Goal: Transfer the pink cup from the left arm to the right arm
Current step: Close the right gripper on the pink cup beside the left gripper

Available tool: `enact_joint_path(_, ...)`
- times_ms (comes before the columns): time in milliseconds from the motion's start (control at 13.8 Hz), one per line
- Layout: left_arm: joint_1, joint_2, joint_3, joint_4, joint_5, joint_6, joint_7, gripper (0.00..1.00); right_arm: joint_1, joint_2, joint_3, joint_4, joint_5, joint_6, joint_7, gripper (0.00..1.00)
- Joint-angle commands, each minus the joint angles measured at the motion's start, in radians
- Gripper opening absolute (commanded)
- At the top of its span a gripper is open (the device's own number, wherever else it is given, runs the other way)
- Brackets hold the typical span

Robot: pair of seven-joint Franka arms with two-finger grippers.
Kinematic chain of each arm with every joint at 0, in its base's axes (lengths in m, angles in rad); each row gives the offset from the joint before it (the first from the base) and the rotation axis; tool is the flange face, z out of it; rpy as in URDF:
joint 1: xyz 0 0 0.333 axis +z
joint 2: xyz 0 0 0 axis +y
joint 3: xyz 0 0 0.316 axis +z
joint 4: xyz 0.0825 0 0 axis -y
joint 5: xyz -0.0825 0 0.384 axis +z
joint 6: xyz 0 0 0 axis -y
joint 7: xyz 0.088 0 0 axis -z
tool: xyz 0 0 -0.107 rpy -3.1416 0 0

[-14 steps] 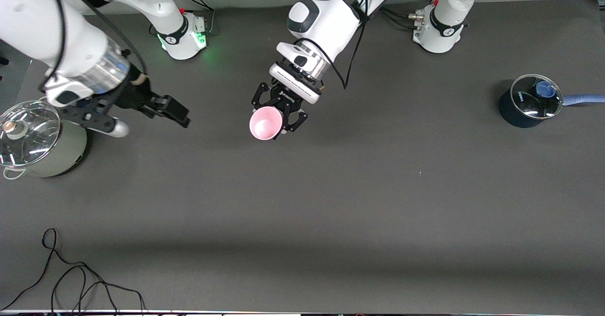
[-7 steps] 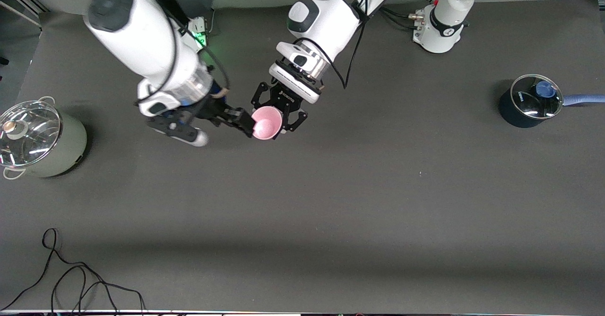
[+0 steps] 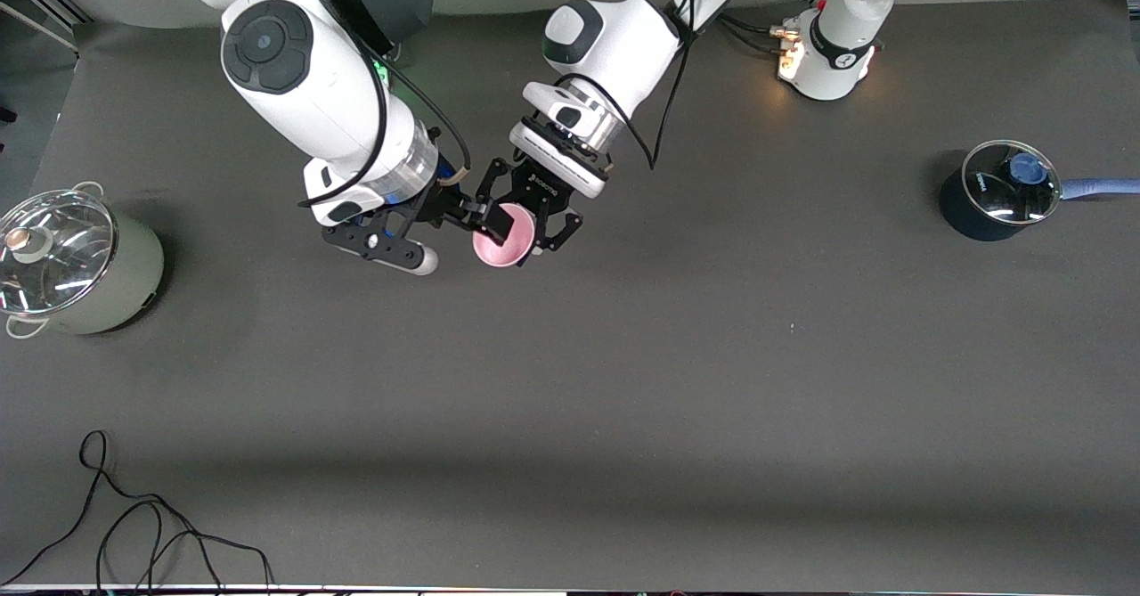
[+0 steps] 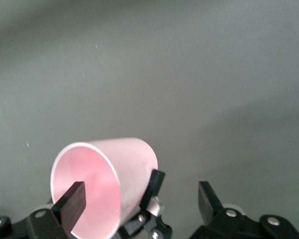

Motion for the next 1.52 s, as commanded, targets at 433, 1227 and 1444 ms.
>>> enact_joint_path(433,-0.011,-0.01,0.013,-0.003,-0.01,0.002,-0.01,0.31,-0.002,0.039,-0.005,0.028,0.019,-0.063,-0.205,0.0)
enact_joint_path(1227,-0.01,-0.014,0.017,0.0,-0.01,0.002,-0.007,1.0,-0.034,0.022,-0.037,0.103,0.028,-0.131,-0.209,0.0)
enact_joint_path(1444,-0.008,-0.014,0.017,0.0,-0.01,0.002,-0.01,1.0,-0.095,0.019,-0.037,0.151,0.025,-0.208,-0.259,0.0)
